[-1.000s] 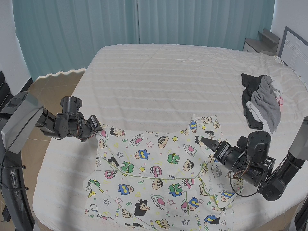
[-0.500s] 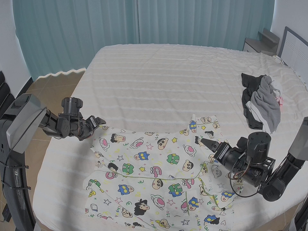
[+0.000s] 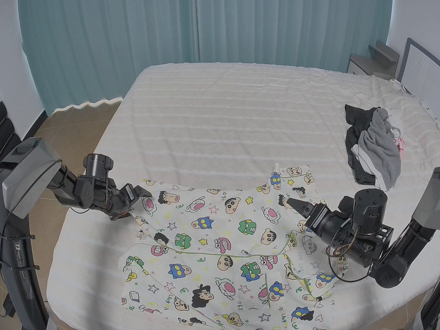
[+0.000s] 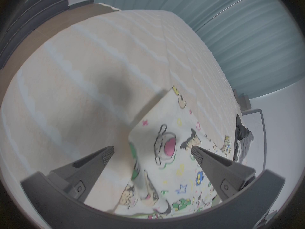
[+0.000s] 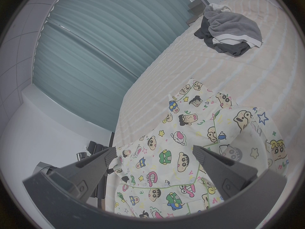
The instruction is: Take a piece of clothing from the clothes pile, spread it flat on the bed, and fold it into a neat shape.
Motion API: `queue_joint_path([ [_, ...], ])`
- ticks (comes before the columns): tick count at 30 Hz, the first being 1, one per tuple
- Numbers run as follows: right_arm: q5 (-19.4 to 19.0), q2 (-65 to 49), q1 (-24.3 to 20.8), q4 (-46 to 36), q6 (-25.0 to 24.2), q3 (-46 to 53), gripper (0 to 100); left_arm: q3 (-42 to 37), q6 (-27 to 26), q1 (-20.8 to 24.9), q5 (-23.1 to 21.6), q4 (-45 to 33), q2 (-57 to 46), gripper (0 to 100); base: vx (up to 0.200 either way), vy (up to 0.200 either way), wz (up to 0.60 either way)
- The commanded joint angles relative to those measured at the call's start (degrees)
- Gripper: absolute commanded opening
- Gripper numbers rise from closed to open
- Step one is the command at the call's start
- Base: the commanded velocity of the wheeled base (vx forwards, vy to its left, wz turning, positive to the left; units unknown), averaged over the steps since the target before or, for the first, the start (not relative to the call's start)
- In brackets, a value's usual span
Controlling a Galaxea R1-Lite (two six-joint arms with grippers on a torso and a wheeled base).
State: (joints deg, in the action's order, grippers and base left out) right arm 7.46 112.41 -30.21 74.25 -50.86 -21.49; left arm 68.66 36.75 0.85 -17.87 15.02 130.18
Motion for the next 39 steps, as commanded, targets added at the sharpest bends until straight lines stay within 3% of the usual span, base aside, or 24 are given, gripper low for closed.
queue_joint_path([
  [1,0.01,0.09,-0.20,0.01,-0.03,0.13,100,-5.46,-0.37,-0.68,-2.87,0.19,-4.41,100,0.000,0.000,0.00],
  [7,0.01,0.09,-0.47,0.01,-0.12,0.13,100,-8.63,-1.69,-0.77,-5.33,1.59,-5.03,100,0.000,0.000,0.00],
  [15,0.01,0.09,-0.64,0.01,-0.12,0.22,100,-10.83,-2.39,-0.15,-5.51,10.29,-2.83,100,0.000,0.000,0.00],
  [23,0.01,0.18,-0.64,0.01,-0.12,0.22,100,-13.11,-2.57,0.55,-5.60,11.26,-2.92,100,0.000,0.000,0.00],
  [24,0.01,0.18,-0.64,0.01,-0.12,0.22,100,-13.29,-2.57,0.47,-5.68,11.26,-3.01,0,0.000,0.000,0.00],
  [39,-0.08,0.71,-0.47,0.10,-0.21,0.13,100,-18.21,-2.57,0.38,-5.95,10.47,-11.27,0,0.000,0.000,0.00],
])
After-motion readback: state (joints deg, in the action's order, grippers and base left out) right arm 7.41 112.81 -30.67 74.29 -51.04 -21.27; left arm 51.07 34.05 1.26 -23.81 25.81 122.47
